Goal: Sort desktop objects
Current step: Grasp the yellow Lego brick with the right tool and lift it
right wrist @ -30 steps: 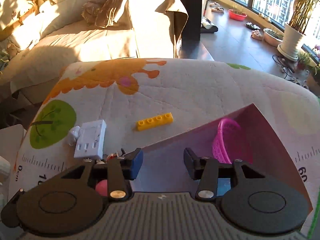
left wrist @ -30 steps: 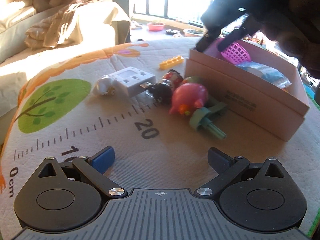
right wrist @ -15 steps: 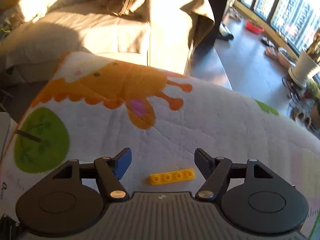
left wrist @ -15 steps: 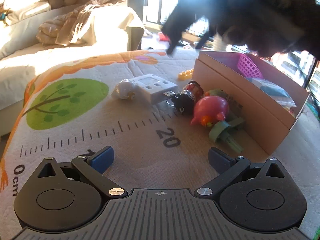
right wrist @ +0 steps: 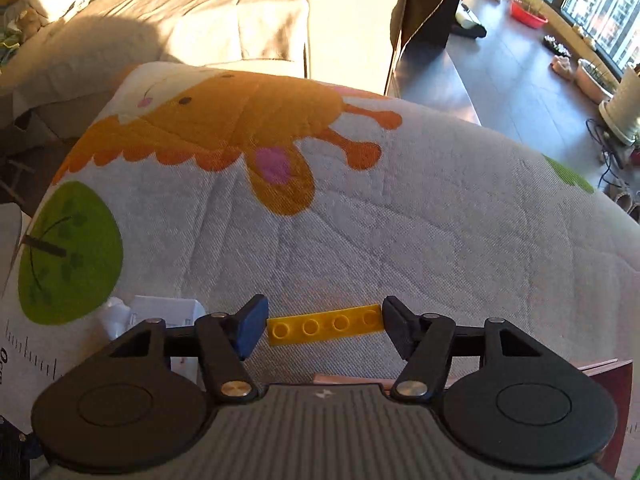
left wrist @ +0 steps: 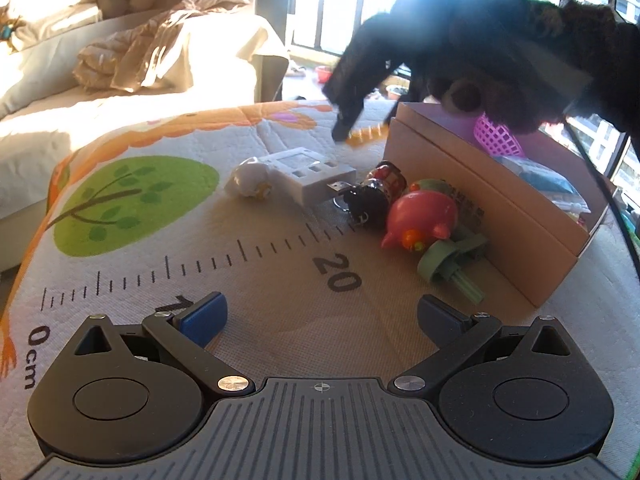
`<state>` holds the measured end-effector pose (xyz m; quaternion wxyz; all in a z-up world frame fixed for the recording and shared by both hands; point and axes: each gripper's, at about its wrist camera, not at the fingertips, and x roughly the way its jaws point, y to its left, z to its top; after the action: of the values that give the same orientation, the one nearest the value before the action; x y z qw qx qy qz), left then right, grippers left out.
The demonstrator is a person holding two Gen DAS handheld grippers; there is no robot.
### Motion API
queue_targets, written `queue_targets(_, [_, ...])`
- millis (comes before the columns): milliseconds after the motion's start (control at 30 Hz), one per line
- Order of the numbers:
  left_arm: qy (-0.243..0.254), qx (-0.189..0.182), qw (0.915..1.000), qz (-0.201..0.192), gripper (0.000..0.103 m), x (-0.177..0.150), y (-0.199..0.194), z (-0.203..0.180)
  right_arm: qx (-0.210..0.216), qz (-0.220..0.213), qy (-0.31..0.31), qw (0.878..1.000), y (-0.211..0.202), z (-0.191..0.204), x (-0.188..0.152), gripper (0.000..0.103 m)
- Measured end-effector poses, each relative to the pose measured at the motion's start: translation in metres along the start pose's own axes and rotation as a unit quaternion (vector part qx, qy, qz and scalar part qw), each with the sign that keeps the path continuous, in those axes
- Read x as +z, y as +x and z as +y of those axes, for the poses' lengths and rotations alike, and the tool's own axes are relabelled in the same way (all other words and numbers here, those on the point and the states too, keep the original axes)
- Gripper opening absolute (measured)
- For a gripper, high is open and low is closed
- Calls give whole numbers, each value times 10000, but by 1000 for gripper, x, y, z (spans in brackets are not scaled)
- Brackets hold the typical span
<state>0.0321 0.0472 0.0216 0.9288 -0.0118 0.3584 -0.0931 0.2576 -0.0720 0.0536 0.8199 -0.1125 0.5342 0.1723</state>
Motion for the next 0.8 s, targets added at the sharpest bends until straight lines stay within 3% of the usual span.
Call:
queue_targets(100, [8, -12, 10000, 52, 103, 0, -3, -1, 347, -458, 110, 9983, -39, 2, -4, 63])
queue_targets(200, [42, 8, 10000, 88, 103, -4, -6, -3, 795, -770, 32, 9938, -80, 9, -31, 63])
queue_targets(300, [89, 66, 9999, 120, 103, -6, -8, -7, 1091, -959, -111, 9893, -118, 10, -88, 63])
queue_targets(467, [147, 129, 9996, 217, 103, -4, -7, -14, 1501, -925, 251, 9840, -157, -10, -189, 63])
queue_targets(567, [189, 192, 9993, 257, 103, -4, -7, -19, 1562, -814, 351, 9837, -158, -17, -236, 63])
queue_targets(633, [220, 242, 9990, 300, 103, -3, -7, -22, 1369, -808, 366, 9866, -147, -21, -252, 63])
queue_targets(733, [269, 313, 9985, 349, 103, -4, -10, -26, 1107, -988, 491, 9877, -130, -30, -248, 63])
queue_targets(800, [282, 366, 9982, 369, 103, -4, -12, -27, 1302, -1050, 658, 9837, -121, -37, -237, 64])
